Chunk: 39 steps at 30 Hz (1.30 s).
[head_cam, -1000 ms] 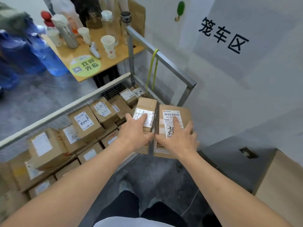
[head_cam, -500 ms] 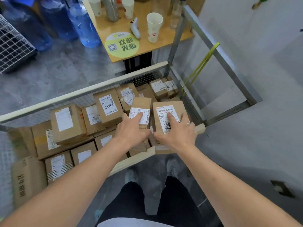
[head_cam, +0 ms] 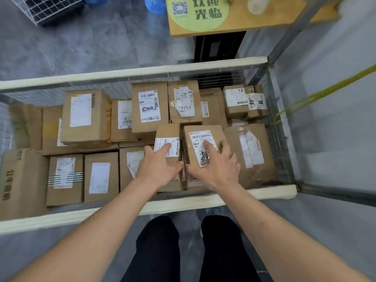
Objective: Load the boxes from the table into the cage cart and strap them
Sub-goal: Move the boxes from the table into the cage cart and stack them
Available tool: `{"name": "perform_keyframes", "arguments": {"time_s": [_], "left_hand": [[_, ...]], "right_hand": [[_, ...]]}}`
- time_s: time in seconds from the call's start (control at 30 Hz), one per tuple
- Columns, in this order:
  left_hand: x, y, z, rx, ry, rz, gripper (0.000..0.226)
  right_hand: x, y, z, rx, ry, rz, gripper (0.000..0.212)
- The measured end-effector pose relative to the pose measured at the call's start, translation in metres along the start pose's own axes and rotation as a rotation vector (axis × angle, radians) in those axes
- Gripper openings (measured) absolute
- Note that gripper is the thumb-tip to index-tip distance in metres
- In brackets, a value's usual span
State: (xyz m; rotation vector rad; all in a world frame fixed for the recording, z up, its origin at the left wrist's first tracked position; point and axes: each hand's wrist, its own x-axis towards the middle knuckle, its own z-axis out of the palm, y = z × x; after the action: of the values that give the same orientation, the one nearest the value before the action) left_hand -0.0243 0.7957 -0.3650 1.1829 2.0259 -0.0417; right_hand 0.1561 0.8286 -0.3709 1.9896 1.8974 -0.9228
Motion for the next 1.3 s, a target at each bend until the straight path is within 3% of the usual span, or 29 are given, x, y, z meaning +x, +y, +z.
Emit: {"name": "perform_keyframes", "arguments": {"time_s": [0.4, 0.6, 0.7, 0.77, 0.83, 0.9, 1.3], "left_hand": [[0.045, -0.020, 0.075, -0.213, -0.125, -0.057, 0.108], [0.061, -0.026, 0.083, -0.106, -0.216, 0.006, 0.098], [0.065, -0.032, 0.084, 0.030, -0.240, 0.060, 0.093], [0.069, -0.032, 0.084, 0.202, -0.150, 0.173, 0.091], [0.074, -0.031, 0.085, 0.331, -0.114, 0.325, 0.088], [0.078, -0.028, 0.086, 0.393, -0.177, 0.380, 0.084], [0.076, -0.024, 0.101, 0.390, -0.239, 0.389, 0.078]], "right_hand": [[0.052, 0.042, 0.059, -0.044, -0.078, -0.034, 0.109], [0.050, 0.044, 0.077, -0.146, -0.152, -0.090, 0.091], [0.047, 0.040, 0.076, -0.285, -0.069, -0.147, 0.095], [0.052, 0.036, 0.072, -0.294, -0.020, -0.238, 0.098], [0.060, 0.036, 0.069, -0.306, -0.046, -0.315, 0.108], [0.064, 0.039, 0.067, -0.323, -0.082, -0.344, 0.109], [0.058, 0.050, 0.064, -0.317, -0.076, -0.309, 0.104]]}}
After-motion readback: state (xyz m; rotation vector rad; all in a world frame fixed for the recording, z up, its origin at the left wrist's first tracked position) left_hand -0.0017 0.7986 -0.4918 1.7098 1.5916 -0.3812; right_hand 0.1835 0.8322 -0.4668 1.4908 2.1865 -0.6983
